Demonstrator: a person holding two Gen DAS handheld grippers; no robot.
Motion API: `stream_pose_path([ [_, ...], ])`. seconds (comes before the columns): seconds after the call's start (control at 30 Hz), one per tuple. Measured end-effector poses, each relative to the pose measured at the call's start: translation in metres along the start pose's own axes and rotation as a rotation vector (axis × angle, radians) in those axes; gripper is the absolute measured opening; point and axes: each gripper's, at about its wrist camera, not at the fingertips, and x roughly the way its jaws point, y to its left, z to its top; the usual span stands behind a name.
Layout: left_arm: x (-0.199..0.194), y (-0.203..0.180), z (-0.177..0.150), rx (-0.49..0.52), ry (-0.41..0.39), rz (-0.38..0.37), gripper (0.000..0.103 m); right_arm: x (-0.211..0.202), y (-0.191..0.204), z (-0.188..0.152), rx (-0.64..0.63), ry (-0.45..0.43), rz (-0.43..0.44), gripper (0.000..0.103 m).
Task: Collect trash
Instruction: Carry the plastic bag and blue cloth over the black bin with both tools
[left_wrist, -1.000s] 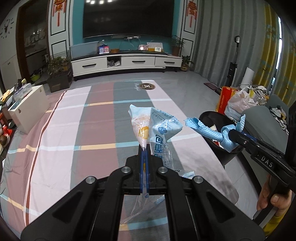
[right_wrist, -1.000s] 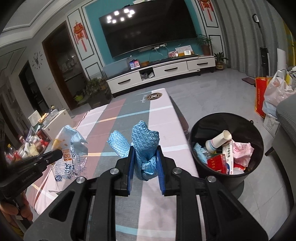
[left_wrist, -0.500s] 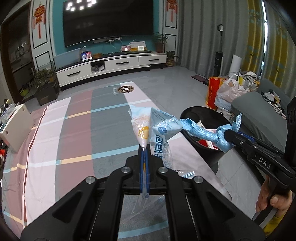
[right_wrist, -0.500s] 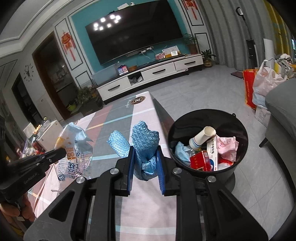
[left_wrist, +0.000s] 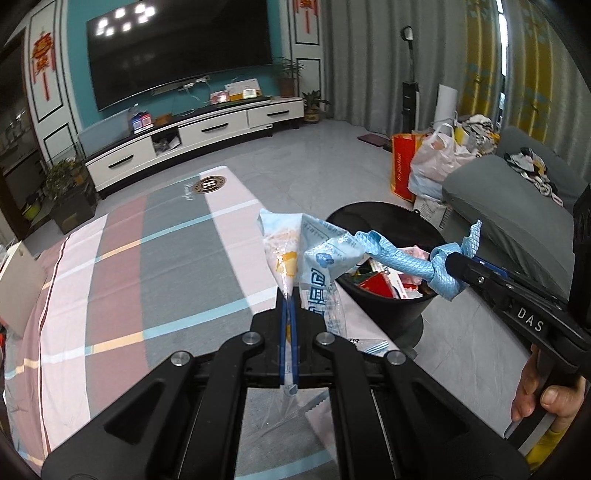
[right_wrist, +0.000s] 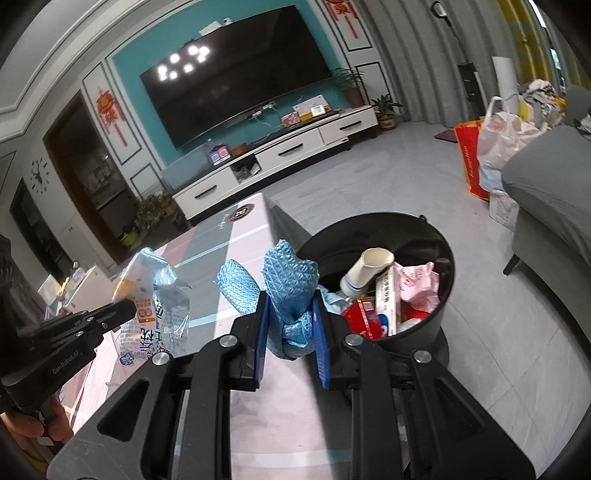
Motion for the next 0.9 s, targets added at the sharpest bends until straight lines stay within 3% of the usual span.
stream_pose_path([
  [0.5, 0.029, -0.052, 0.022, 0.11, 0.006, -0.047, 0.003, -0.007, -0.049, 0.002, 0.095, -0.043, -0.039, 0.023],
  [0.9, 0.056, -0.072, 0.051, 0.112, 0.004, -0.096, 0.003, -0.004, -0.078, 0.006, 0.137, -0.067, -0.072, 0.023],
])
